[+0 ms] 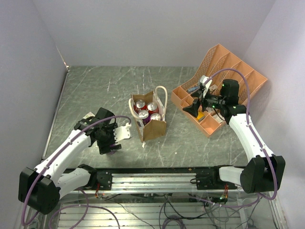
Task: Place the beverage into the canvas bag
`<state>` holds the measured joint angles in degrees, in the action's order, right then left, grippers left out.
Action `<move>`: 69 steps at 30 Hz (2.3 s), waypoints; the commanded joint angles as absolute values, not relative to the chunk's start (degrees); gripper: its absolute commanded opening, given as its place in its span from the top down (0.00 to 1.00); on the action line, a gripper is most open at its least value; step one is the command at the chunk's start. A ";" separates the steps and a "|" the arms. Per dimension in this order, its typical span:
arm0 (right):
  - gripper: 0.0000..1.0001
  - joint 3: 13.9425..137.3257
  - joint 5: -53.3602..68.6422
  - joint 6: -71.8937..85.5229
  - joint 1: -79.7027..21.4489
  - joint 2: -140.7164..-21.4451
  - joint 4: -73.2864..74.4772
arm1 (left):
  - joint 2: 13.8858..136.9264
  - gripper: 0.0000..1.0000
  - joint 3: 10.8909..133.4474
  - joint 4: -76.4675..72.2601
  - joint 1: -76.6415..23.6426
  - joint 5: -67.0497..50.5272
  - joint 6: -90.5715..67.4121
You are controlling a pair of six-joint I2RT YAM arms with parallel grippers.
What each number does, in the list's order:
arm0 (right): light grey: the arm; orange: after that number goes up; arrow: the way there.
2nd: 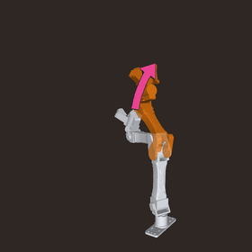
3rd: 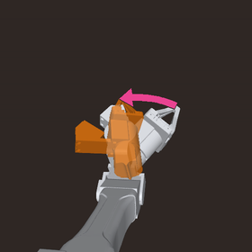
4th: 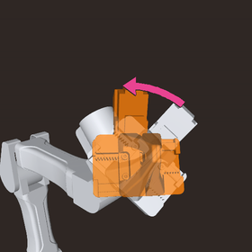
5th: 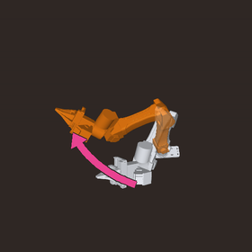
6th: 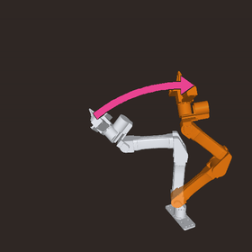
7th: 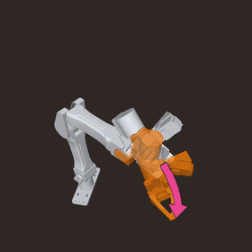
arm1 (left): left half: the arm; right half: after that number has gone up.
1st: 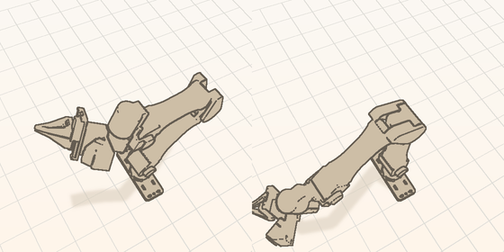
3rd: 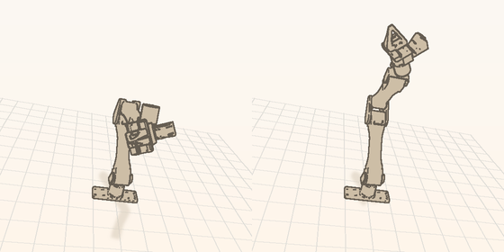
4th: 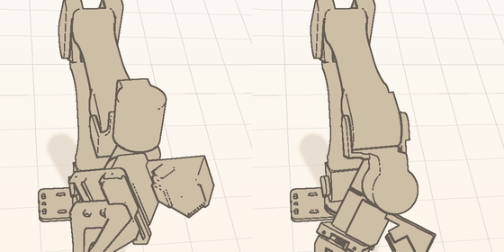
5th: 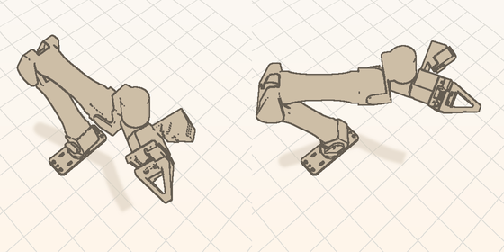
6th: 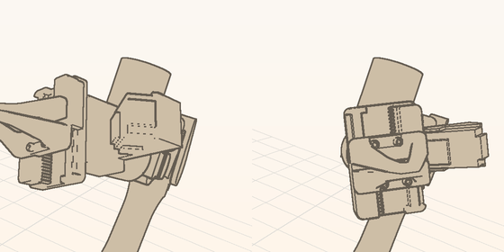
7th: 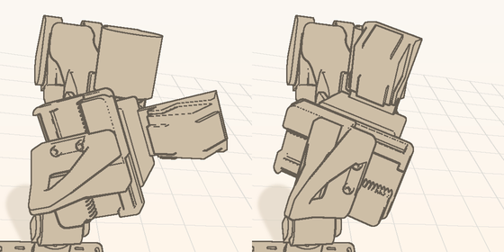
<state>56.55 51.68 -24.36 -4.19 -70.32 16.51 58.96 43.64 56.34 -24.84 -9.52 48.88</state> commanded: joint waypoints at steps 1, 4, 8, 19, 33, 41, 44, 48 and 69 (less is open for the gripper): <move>0.00 56.76 52.60 -25.20 -4.15 -70.18 16.26 | 58.09 0.18 43.76 57.13 -24.42 -10.62 49.57; 0.00 56.13 51.91 -25.22 -4.21 -69.88 15.53 | 58.24 0.24 44.49 58.12 -24.43 -11.14 49.73; 0.00 56.60 52.42 -25.45 -4.21 -69.86 16.14 | 56.75 0.39 46.69 58.77 -24.43 -11.80 49.83; 0.00 56.71 52.15 -25.92 -4.17 -69.95 16.54 | 52.75 0.84 62.70 67.38 -24.43 -17.03 48.37; 0.00 56.51 51.94 -26.87 -4.12 -70.49 16.76 | 56.28 0.93 88.81 56.78 -24.43 -27.71 33.18; 0.00 56.60 52.49 -28.44 -4.09 -71.02 17.84 | 67.53 0.93 98.50 46.41 -24.51 -32.47 25.43; 0.00 56.48 52.43 -28.99 -4.04 -71.01 18.00 | 72.04 0.93 101.04 45.26 -24.88 -31.64 24.76; 0.00 57.01 53.18 -29.05 -3.72 -71.23 18.89 | 76.78 0.93 102.95 45.56 -27.10 -28.91 28.00; 0.00 60.56 55.72 -31.57 -3.55 -73.00 23.73 | 87.97 0.93 96.48 50.74 -38.24 -13.13 37.46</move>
<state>58.92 54.70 -30.70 -3.77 -72.27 22.63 89.45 97.58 53.45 -36.10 -15.33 36.12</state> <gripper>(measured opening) 0.999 0.740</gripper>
